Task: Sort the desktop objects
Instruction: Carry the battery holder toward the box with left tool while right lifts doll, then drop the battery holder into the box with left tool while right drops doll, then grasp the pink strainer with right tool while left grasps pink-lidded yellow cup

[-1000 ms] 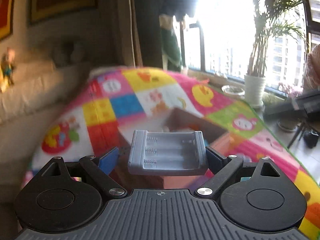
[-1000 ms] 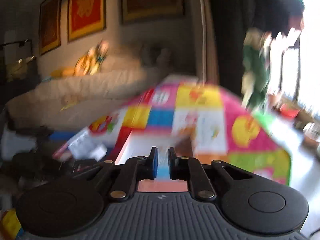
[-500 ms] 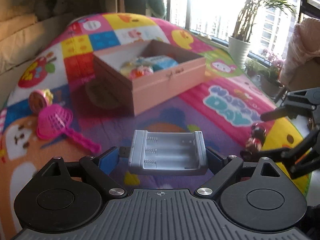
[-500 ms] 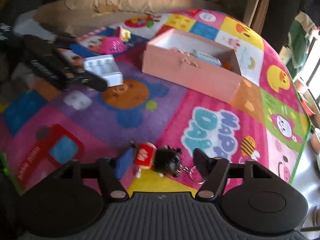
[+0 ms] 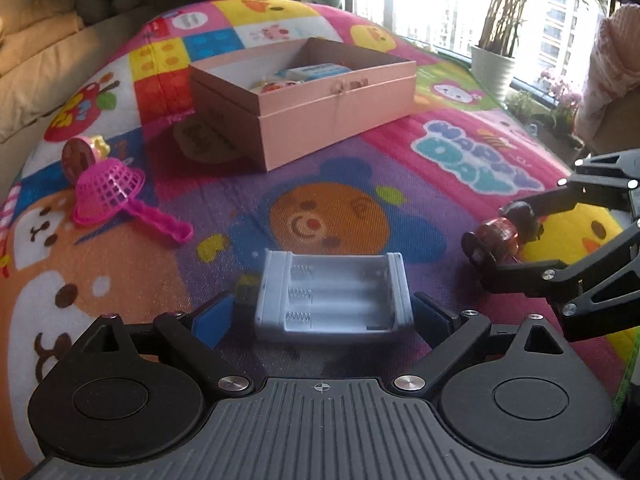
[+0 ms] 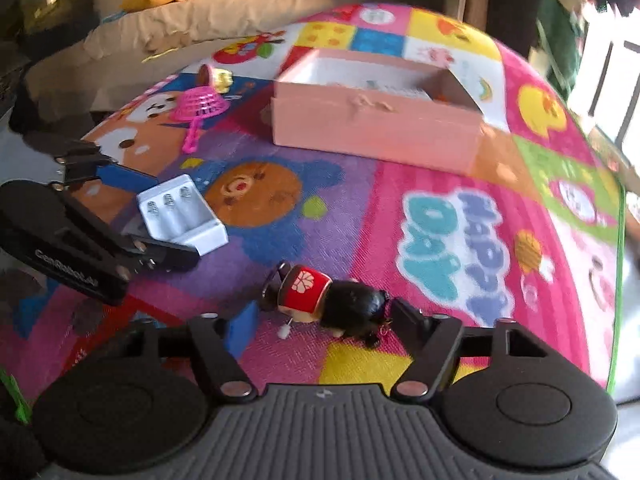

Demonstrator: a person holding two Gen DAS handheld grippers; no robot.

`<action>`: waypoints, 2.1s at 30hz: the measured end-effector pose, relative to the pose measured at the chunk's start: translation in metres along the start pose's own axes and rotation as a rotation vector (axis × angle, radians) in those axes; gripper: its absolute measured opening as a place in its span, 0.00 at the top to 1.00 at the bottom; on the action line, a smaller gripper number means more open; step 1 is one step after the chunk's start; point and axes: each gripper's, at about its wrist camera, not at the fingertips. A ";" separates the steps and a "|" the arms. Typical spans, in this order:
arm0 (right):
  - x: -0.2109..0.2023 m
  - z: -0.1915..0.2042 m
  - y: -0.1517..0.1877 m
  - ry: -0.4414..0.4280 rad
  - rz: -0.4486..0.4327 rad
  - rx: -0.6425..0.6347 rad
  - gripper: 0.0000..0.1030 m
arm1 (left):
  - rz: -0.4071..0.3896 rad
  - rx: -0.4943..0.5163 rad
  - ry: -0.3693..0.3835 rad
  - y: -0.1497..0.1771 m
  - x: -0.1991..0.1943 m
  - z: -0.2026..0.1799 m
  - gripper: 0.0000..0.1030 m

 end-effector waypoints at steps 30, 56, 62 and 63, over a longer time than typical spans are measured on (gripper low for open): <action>-0.036 -0.125 -0.128 0.173 -0.450 0.256 0.32 | -0.271 -0.197 0.031 -0.156 0.033 0.043 0.03; 0.101 -0.040 -0.235 -0.103 -0.220 0.069 0.53 | -0.290 -0.412 -0.208 -0.020 -0.004 0.123 0.01; 0.139 0.038 -0.241 -0.307 -0.071 -0.052 0.38 | -0.272 -0.305 -0.183 -0.020 -0.001 0.109 0.01; 0.149 0.047 -0.242 -0.291 -0.061 -0.058 0.21 | -0.266 -0.310 -0.173 -0.020 -0.001 0.110 0.01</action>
Point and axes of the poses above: each gripper's, at about its wrist camera, not at the fingertips, and x roughly the way its jaws point, z to its left, y to its underside, and after that the axes turned 13 degrees about -x, right-handed
